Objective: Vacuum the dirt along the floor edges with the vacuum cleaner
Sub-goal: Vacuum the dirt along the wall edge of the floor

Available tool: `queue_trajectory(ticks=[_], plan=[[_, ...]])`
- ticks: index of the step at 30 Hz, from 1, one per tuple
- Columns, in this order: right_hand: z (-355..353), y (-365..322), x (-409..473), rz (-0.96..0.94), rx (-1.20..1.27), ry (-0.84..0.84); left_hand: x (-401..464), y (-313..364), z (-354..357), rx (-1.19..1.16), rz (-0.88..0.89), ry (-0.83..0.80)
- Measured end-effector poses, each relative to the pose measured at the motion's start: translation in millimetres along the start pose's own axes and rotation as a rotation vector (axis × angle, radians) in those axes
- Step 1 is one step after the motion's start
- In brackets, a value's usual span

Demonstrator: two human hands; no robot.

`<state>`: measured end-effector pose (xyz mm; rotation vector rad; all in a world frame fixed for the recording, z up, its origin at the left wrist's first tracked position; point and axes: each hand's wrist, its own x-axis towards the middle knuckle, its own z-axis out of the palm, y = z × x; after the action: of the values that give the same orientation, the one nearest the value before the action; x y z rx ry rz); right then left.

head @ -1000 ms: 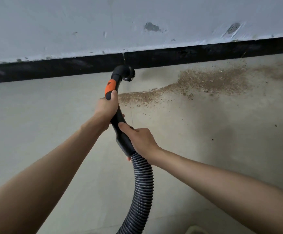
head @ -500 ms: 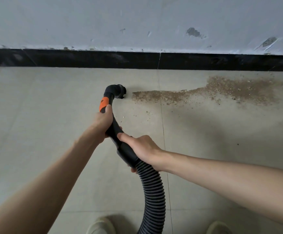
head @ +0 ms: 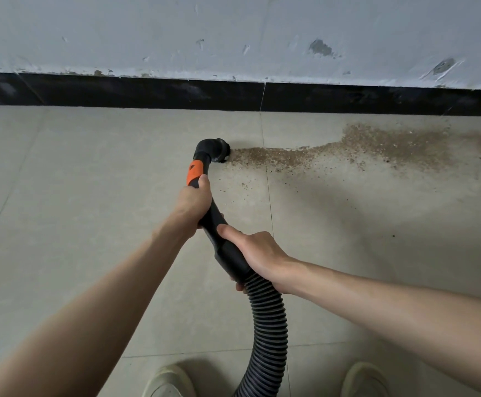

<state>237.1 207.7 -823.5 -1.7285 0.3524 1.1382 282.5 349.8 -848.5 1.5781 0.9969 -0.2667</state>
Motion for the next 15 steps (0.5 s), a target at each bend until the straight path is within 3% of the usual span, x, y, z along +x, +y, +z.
queue_trajectory(ticks=[15], plan=[[-25,17,0,-0.026,0.121,0.000,-8,11,35,0.123,0.041,-0.030]])
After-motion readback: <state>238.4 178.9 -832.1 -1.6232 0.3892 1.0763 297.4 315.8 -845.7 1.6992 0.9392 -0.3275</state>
